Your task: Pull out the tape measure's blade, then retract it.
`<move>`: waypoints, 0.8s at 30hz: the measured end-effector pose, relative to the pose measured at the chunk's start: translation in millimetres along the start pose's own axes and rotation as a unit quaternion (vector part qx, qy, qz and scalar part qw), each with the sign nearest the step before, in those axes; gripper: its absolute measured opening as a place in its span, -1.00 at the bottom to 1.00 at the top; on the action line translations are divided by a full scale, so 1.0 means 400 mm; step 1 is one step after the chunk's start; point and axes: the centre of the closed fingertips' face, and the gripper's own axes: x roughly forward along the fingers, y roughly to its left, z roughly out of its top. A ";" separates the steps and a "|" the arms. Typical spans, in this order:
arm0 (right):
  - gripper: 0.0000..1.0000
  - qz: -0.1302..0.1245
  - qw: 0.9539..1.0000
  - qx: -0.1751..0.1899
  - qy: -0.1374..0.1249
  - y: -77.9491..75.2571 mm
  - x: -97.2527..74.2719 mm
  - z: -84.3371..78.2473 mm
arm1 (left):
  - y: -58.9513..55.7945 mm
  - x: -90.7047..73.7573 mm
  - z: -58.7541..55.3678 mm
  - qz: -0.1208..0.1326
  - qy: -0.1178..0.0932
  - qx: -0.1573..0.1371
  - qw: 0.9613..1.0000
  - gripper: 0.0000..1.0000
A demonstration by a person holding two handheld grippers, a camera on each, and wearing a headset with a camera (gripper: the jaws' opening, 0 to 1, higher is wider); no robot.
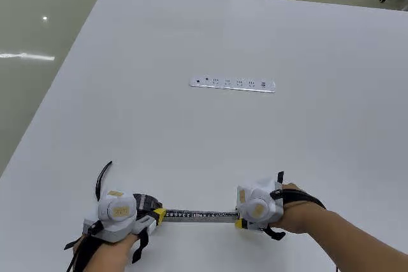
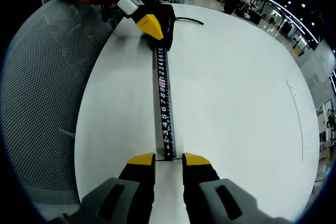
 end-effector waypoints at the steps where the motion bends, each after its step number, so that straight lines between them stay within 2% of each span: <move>1: -0.63 -0.001 1.000 0.001 -0.001 0.000 0.000 0.002 | 0.000 0.000 0.000 0.000 0.000 0.000 1.000 0.20; 24: -0.61 0.013 0.999 0.037 -0.012 0.003 0.012 0.021 | -0.002 -0.001 -0.001 -0.002 0.002 0.002 1.000 0.21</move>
